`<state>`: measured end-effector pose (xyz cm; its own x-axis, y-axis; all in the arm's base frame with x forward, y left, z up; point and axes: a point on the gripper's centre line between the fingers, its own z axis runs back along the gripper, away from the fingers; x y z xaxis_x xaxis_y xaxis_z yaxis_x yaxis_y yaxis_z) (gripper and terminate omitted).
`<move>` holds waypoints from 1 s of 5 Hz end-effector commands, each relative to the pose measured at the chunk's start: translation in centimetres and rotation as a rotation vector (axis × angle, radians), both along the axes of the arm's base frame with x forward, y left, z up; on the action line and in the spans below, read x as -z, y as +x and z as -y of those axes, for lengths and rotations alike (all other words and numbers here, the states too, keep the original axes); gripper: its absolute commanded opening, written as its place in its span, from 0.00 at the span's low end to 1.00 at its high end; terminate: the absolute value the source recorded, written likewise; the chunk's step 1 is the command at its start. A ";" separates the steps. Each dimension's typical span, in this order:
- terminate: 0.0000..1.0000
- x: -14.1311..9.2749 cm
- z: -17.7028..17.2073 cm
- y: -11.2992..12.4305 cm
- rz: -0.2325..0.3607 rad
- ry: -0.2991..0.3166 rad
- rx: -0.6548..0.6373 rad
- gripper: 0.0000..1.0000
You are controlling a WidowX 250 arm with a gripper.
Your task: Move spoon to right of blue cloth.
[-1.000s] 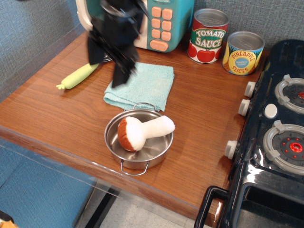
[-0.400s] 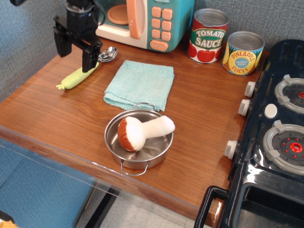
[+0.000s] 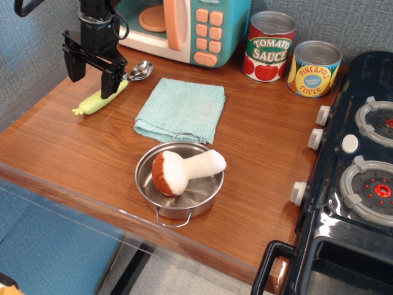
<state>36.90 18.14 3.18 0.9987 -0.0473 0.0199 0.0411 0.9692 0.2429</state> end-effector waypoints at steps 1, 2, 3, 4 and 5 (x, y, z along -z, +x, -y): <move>0.00 -0.6 -0.6 -0.6 0.052 -0.002 -0.034 1.00; 0.00 -0.5 -0.5 -0.6 0.061 -0.006 -0.032 1.00; 0.00 0.0 -0.5 -0.3 0.060 -0.012 -0.023 1.00; 0.00 0.1 -0.3 -0.4 0.072 -0.016 -0.017 0.00; 0.00 0.1 0.1 -0.5 0.085 -0.026 -0.003 0.00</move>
